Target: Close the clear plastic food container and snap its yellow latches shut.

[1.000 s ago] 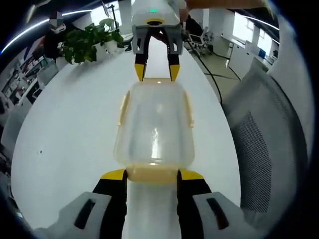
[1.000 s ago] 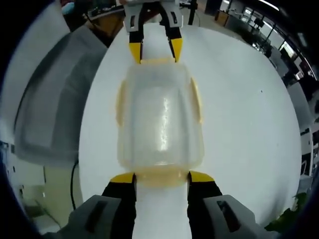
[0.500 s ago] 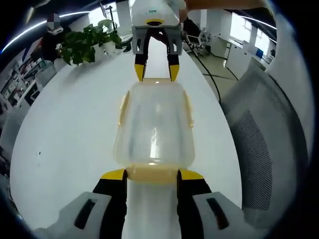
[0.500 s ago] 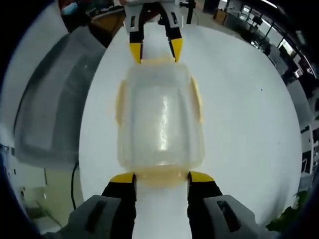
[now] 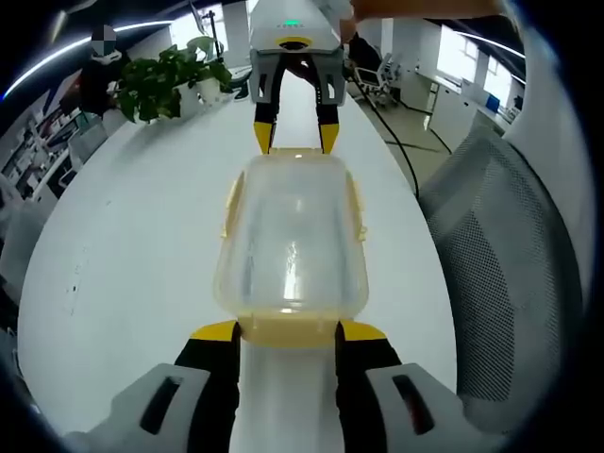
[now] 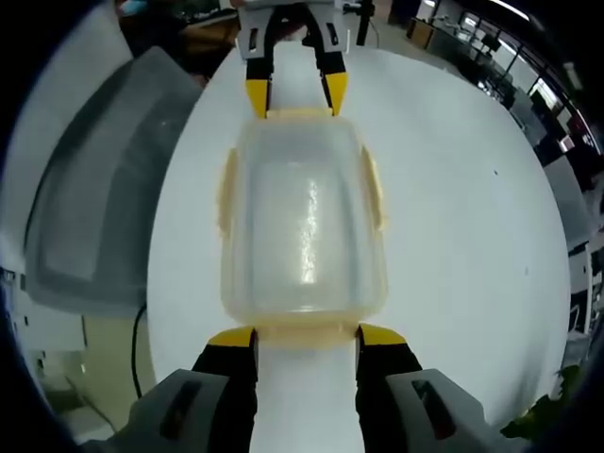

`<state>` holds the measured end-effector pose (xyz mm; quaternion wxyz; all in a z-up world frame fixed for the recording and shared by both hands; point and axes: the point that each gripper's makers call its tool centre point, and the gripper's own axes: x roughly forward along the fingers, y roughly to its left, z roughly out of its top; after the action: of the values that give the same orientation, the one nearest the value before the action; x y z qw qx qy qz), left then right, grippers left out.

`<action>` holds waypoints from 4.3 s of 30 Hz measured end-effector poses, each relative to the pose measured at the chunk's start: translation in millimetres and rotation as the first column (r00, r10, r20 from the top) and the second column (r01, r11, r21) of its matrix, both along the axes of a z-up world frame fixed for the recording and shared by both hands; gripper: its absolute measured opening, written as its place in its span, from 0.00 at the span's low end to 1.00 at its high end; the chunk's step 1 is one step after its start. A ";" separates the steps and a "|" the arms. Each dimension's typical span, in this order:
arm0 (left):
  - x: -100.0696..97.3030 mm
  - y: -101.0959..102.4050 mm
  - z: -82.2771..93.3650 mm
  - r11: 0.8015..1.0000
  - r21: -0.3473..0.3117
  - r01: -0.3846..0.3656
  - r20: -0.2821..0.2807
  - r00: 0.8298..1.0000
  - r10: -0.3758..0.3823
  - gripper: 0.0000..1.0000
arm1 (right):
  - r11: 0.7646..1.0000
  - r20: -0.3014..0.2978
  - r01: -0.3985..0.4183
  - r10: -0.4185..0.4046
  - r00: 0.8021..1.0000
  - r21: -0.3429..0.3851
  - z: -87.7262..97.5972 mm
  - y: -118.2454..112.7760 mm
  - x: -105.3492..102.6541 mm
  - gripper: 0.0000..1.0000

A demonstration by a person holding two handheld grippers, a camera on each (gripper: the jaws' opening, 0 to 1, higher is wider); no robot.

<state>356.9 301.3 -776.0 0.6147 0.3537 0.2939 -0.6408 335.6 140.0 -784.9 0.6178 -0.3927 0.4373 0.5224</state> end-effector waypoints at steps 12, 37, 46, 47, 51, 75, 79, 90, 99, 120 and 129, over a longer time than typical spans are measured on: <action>1.6 7.9 7.3 1.000 0.001 -0.014 0.029 0.999 0.014 0.47 | 0.999 0.025 0.035 -0.035 0.999 0.005 9.1 -6.4 -4.8 0.41; -11.9 7.6 14.0 0.838 -0.087 -0.538 -0.255 0.826 0.503 0.42 | 0.637 -0.062 0.746 -0.751 0.657 0.195 25.1 -5.7 6.8 0.34; -12.8 3.9 10.4 0.747 -0.043 -0.664 -0.323 0.716 0.619 0.42 | 0.467 -0.148 0.862 -0.855 0.498 0.198 17.6 -1.6 11.7 0.33; -14.5 2.5 8.7 0.736 -0.032 -0.676 -0.334 0.701 0.630 0.41 | 0.442 -0.185 0.874 -0.859 0.477 0.201 17.0 2.9 11.0 0.33; -18.3 -1.5 2.3 0.706 0.002 -0.708 -0.366 0.657 0.659 0.39 | 0.382 -0.250 0.905 -0.872 0.420 0.189 11.4 7.6 12.0 0.35; -22.4 -6.9 3.6 0.718 0.075 -0.692 -0.461 0.614 0.641 0.30 | 0.354 -0.286 0.925 -0.880 0.379 0.137 10.3 12.2 12.0 0.23; -23.5 -8.0 3.5 0.721 0.071 -0.689 -0.457 0.620 0.638 0.31 | 0.344 -0.293 0.927 -0.880 0.373 0.148 11.7 10.9 12.8 0.24; -20.9 -5.6 3.0 0.726 0.067 -0.685 -0.447 0.630 0.635 0.32 | 0.354 -0.282 0.926 -0.882 0.377 0.131 12.4 13.6 11.5 0.25; -18.5 -4.8 3.0 0.756 0.061 -0.652 -0.424 0.669 0.611 0.33 | 0.375 -0.260 0.914 -0.877 0.404 0.157 13.9 16.3 11.2 0.26; -7.5 4.6 10.2 0.821 0.044 -0.569 -0.297 0.777 0.555 0.35 | 0.675 -0.078 0.726 -0.723 0.687 0.133 19.0 18.0 1.6 0.26; 0.9 8.4 16.8 0.855 0.032 -0.518 -0.230 0.829 0.510 0.33 | 0.739 -0.053 0.663 -0.662 0.748 0.119 21.2 20.0 3.1 0.27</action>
<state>357.8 309.8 -759.2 0.7315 0.1753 0.4371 -0.4930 338.7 159.9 -763.8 0.7858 -0.1685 0.5154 0.2977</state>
